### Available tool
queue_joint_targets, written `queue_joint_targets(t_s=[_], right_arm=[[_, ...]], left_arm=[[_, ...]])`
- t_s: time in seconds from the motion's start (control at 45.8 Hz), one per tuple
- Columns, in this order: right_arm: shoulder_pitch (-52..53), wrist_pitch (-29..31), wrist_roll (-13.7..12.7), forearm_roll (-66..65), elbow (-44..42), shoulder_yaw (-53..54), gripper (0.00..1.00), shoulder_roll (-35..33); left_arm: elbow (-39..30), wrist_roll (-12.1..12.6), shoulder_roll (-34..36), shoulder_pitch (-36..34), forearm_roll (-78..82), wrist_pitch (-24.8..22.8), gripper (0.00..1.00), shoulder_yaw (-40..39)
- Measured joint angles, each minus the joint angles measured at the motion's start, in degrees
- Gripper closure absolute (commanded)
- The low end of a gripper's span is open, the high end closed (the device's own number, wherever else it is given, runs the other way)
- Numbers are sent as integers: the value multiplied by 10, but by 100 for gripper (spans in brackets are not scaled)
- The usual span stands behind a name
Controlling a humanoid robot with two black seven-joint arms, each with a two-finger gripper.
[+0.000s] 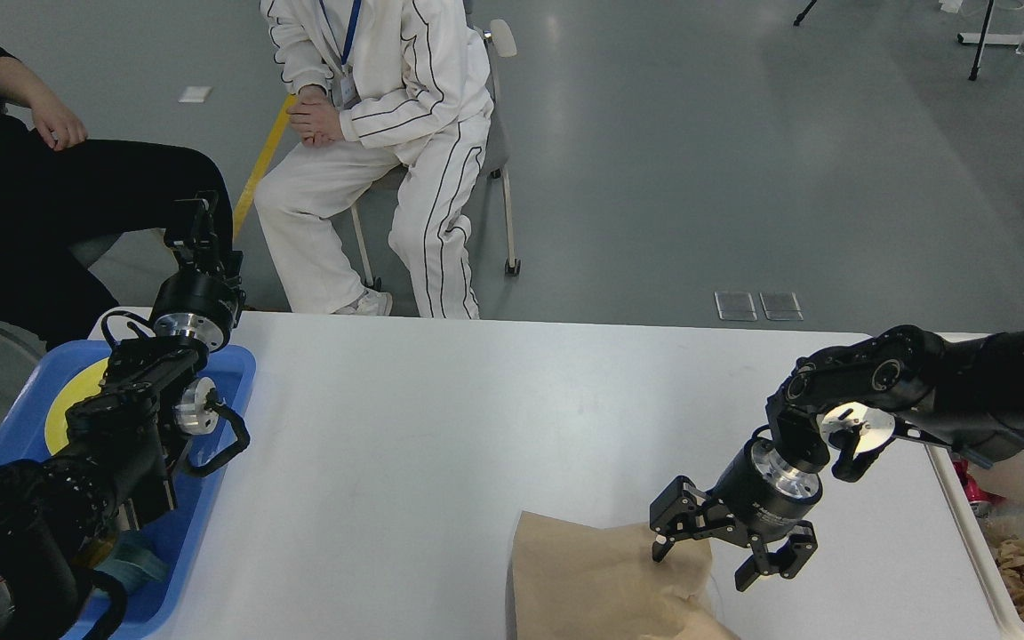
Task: Tidy desktop
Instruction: 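Bring the right gripper down onto the flat brown paper bag, then grasp the paper bag, lift it and drop it into the bin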
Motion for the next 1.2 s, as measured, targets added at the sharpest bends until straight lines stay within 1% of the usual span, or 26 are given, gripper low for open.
queue_joint_targets(t_s=[0.022,0.044,0.109,0.131,0.153,0.218,0.24,0.284,0.306,0.328,0.349,0.371,0.59,0.764,0.895,1.027,1.201], right_arm=[[-2,-4,0,0,-3,0,15,1],[-4,-8,0,0,-5,0,23,1],[-8,-18,0,-2,-8,0,55,3],[-9,-20,0,-2,-8,0,63,3],[-10,-22,0,-3,-8,0,65,3],[-11,-27,0,-5,-8,0,63,4],[-12,-30,0,-5,-8,0,70,4],[-13,-55,0,-7,-9,0,72,5],[-13,-61,0,-7,-9,0,75,6],[-13,-66,0,-7,-8,0,83,7],[-12,-72,0,-7,-7,0,93,8],[-11,-75,0,-7,-6,0,100,8],[4,-82,0,-3,-2,1,100,7],[21,-106,0,5,-2,17,100,-2],[52,-107,0,5,0,25,100,-15],[98,-101,0,7,3,24,100,-48],[169,-59,0,7,13,18,100,-119]], left_arm=[[0,0,0,0,0,0,3,0],[0,0,0,0,0,0,3,0],[0,0,0,0,0,0,3,0],[0,0,0,0,0,0,3,0],[0,0,0,0,0,0,3,0],[0,0,0,0,0,0,3,0],[0,0,0,0,0,0,3,0],[0,0,0,0,0,0,3,0],[0,0,0,0,0,0,3,0],[0,0,0,0,0,0,3,0],[0,0,0,0,0,0,3,0],[0,0,0,0,0,0,3,0],[0,0,0,0,0,0,3,0],[0,0,0,0,0,0,3,0],[0,0,0,0,0,0,3,0],[0,0,0,0,0,0,3,0],[0,0,0,0,0,0,3,0]])
